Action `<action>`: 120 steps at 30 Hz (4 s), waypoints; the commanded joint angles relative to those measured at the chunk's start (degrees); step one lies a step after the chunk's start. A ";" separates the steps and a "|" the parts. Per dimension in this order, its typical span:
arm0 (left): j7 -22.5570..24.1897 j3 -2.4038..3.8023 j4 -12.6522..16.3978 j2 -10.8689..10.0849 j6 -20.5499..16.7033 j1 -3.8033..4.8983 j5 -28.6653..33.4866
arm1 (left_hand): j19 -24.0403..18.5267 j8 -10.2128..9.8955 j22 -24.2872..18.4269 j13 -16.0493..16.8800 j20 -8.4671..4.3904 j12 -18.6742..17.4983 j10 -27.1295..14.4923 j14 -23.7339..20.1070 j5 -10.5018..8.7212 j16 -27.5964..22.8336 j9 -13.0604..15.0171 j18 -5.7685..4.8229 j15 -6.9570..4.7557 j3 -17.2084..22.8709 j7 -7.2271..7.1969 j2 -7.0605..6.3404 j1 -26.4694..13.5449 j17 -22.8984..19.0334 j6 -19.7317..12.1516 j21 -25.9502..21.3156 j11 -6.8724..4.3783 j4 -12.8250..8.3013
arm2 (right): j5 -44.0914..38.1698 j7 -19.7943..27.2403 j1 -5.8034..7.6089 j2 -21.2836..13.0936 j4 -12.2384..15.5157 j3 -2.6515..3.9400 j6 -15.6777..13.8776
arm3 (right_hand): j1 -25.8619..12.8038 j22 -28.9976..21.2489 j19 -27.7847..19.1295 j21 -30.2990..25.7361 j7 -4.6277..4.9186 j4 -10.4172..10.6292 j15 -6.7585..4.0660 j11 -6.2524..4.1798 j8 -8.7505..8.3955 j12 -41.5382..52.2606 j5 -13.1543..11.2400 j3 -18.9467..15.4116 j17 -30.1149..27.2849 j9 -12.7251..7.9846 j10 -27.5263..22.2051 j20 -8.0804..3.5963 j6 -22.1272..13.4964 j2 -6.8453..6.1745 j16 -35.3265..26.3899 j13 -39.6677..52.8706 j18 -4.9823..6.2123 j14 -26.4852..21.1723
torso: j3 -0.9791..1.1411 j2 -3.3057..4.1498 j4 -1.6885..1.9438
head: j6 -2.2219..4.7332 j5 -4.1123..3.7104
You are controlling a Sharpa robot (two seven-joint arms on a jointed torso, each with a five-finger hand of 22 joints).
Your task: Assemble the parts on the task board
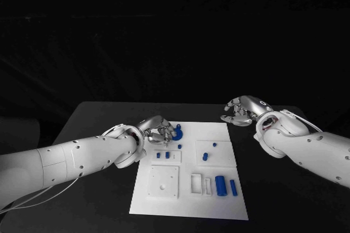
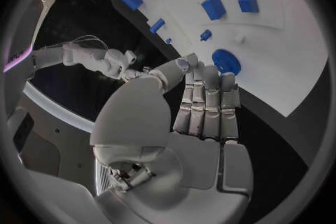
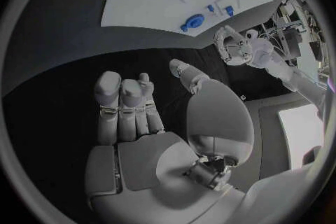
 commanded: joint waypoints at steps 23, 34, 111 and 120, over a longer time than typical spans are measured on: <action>-8.06 0.06 -5.16 7.24 5.62 0.06 -20.53 | 1.63 -1.51 0.80 -6.64 -0.79 -10.95 -2.24 1.64 -2.80 -0.61 -1.04 1.83 2.23 -0.44 0.93 -1.83 -2.23 -0.42 -2.64 -0.18 2.63 0.93 | 0.70 1.36 -0.02 0.88 -0.08 0.02 0.28 | 0.63 0.67 0.17 -0.40 0.35 0.26 -0.04 -0.02 0.26 0.41 0.22 0.06 0.11 -0.02 -0.34 -0.35 -0.01 -0.28 -0.34 -0.12 7.68 0.28 | 0.01 0.02 -0.14 | -0.13 -0.19; -7.32 0.02 -6.55 8.26 8.18 0.05 -22.18 | 1.38 -1.80 0.85 -8.41 -0.10 -12.68 -2.80 1.42 -3.16 -1.12 -1.58 2.33 2.78 -0.25 0.67 -1.60 -2.34 -0.68 -3.28 -0.44 3.16 1.65 | 0.70 1.43 -0.02 1.08 -0.14 0.02 0.31 | 0.66 0.68 0.17 -0.40 0.34 0.28 -0.04 -0.01 0.26 0.42 0.29 0.07 0.13 -0.02 -0.34 -0.35 0.00 -0.25 -0.35 -0.13 7.68 0.28 | 0.04 -0.02 -0.05 | -0.17 -0.36; -8.76 -0.94 -9.99 11.61 13.17 -0.96 -29.40 | 4.72 0.97 0.85 -9.86 -2.96 -10.07 7.12 6.24 0.11 3.70 -3.04 2.19 -0.48 -0.22 -1.06 3.41 -3.18 0.79 3.42 2.94 -0.15 1.60 | 0.72 1.63 -0.02 0.91 0.18 0.02 0.27 | 0.77 0.74 0.18 -0.42 0.31 0.41 -0.07 -0.05 0.37 0.52 0.39 -0.04 0.22 0.03 -0.36 -0.30 0.18 -0.21 -0.40 -0.24 7.68 0.31 | -0.02 -0.06 0.06 | -0.89 -0.86; -9.07 -0.91 -9.56 10.95 9.80 -1.03 -28.11 | 5.64 1.33 0.80 -10.10 -3.46 -10.14 8.40 7.32 0.25 4.20 -3.11 2.29 -0.97 -0.36 -1.36 3.69 -3.72 0.84 4.26 3.27 -0.62 1.87 | 0.72 1.67 -0.02 0.93 0.14 0.02 0.17 | 0.80 0.74 0.19 -0.42 0.30 0.42 -0.08 -0.06 0.38 0.54 0.41 -0.04 0.23 0.03 -0.36 -0.30 0.20 -0.19 -0.41 -0.25 7.68 0.31 | 0.00 -0.02 -0.02 | -0.66 -0.80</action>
